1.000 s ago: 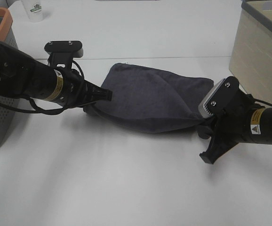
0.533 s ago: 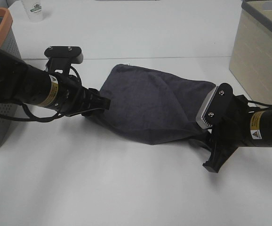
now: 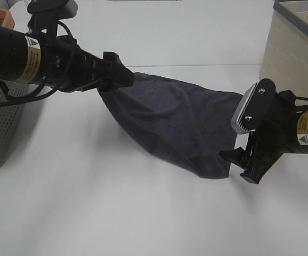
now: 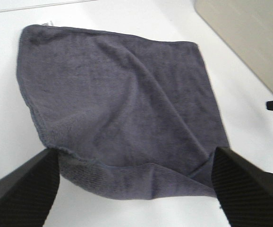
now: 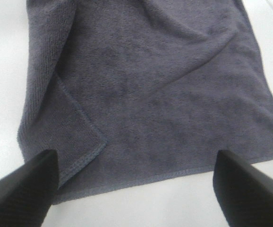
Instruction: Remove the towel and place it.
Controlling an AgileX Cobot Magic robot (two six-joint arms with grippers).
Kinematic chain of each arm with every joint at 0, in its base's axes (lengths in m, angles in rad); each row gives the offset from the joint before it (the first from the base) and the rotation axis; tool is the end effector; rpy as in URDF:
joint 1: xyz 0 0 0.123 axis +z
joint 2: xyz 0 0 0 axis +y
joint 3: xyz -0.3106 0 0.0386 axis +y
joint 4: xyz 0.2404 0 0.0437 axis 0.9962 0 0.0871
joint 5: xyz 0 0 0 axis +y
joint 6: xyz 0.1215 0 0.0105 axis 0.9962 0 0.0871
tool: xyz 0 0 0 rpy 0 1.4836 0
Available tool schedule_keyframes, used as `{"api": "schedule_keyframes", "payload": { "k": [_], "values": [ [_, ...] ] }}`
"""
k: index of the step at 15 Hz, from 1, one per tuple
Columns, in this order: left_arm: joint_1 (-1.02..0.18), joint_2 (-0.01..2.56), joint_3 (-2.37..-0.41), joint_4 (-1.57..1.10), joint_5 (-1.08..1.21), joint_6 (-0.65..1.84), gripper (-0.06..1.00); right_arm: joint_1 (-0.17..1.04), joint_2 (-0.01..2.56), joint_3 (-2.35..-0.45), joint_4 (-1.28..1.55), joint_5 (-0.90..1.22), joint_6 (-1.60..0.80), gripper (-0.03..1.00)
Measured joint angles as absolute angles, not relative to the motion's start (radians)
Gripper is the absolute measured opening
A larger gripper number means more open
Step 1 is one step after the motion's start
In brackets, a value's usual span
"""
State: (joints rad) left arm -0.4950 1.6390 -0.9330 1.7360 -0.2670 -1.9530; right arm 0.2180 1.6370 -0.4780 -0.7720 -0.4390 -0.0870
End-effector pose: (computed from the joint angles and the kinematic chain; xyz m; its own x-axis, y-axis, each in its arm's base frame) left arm 0.3051 -0.2006 0.2350 -0.6640 0.1286 -0.7366 0.5113 0.7969 -0.3218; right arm 0.2663 0.0959 0.1483 -0.1546 -0.7423 -0.6520 -0.7693 0.5045 -0.3920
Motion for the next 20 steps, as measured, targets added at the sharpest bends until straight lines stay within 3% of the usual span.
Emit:
{"api": "schedule_keyframes", "payload": {
  "k": [2, 6, 11, 17, 20],
  "values": [
    [-0.495, 1.627, -0.908, 1.736, -0.323, -2.006, 0.82, 0.218, 1.580, -0.478, -0.772, -0.420, -0.087, 0.86],
    [-0.495, 1.627, -0.702, 1.746, -0.163, -2.009, 0.82, 0.218, 1.532, -0.477, -0.761, -0.401, -0.087, 0.86],
    [-0.495, 1.621, -0.671, 1.746, -0.090, -1.940, 0.82, 0.218, 1.532, -0.477, -0.749, -0.396, -0.080, 0.86],
    [-0.495, 1.597, -0.930, 1.746, -0.155, -1.940, 0.81, 0.218, 1.453, -0.563, -0.616, -0.356, 0.051, 0.86],
    [-0.495, 1.597, -1.100, 1.746, -0.091, -1.861, 0.79, 0.218, 1.388, -0.695, -0.588, -0.189, 0.052, 0.85]
  ]
}}
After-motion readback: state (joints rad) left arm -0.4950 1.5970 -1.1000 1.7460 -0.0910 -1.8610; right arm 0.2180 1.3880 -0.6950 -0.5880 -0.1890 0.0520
